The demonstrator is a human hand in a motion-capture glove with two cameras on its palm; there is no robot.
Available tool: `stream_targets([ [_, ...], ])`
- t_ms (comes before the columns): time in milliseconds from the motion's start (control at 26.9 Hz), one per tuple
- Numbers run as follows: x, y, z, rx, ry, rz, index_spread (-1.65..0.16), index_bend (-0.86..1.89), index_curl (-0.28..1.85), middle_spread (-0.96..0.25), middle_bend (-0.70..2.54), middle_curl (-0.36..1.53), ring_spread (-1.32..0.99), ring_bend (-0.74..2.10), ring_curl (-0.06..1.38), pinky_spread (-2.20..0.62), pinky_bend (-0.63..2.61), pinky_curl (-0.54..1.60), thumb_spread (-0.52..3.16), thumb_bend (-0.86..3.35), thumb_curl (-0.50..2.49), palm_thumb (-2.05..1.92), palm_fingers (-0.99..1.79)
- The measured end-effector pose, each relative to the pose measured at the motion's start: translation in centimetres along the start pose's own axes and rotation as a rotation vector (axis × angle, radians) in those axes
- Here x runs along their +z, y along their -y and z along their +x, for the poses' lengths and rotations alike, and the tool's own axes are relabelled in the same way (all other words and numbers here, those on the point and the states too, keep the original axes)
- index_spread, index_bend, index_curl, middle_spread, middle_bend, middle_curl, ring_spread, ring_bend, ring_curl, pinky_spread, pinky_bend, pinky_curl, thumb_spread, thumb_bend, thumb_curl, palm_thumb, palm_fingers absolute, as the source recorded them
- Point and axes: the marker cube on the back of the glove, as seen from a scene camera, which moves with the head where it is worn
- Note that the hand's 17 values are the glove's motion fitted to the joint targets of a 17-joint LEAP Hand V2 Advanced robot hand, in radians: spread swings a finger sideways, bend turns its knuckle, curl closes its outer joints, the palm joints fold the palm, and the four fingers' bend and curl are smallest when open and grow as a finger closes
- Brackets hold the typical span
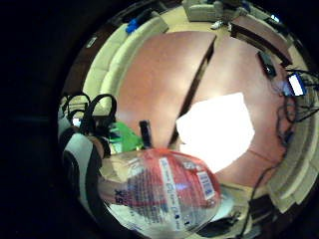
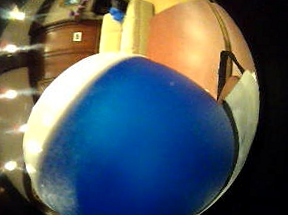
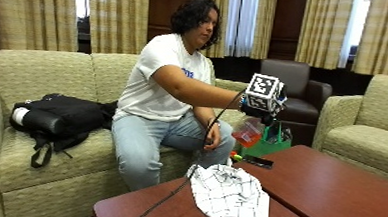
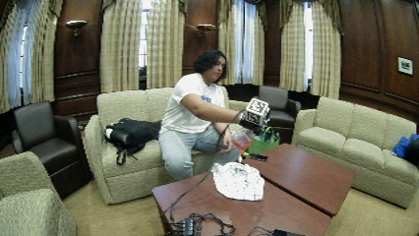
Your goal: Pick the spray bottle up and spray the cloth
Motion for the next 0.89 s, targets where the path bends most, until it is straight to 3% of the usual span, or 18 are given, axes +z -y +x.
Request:
stream_targets([
  [186, 3.6, 2.9, -1.0, -0.084, 0.235, 0.158, -0.26, 0.33, 0.57, -0.22, 0.58, 0.51, -0.22, 0.68, 0.45, -0.29, 0.41, 0.38, 0.25, -0.03, 0.80, 0.90, 1.38],
  [484, 12.4, 7.0, 0.8, -0.109, 0.498, 0.240, -0.26, 0.32, 0.57, -0.22, 0.59, 0.51, -0.21, 0.67, 0.45, -0.29, 0.40, 0.38, 0.26, -0.03, 0.80, 0.91, 1.37],
  [893, 20.8, 7.3, 4.4, -0.192, 0.442, 0.432, -0.26, 0.31, 0.58, -0.22, 0.58, 0.51, -0.20, 0.68, 0.45, -0.28, 0.40, 0.38, 0.27, -0.03, 0.81, 0.91, 1.37],
])
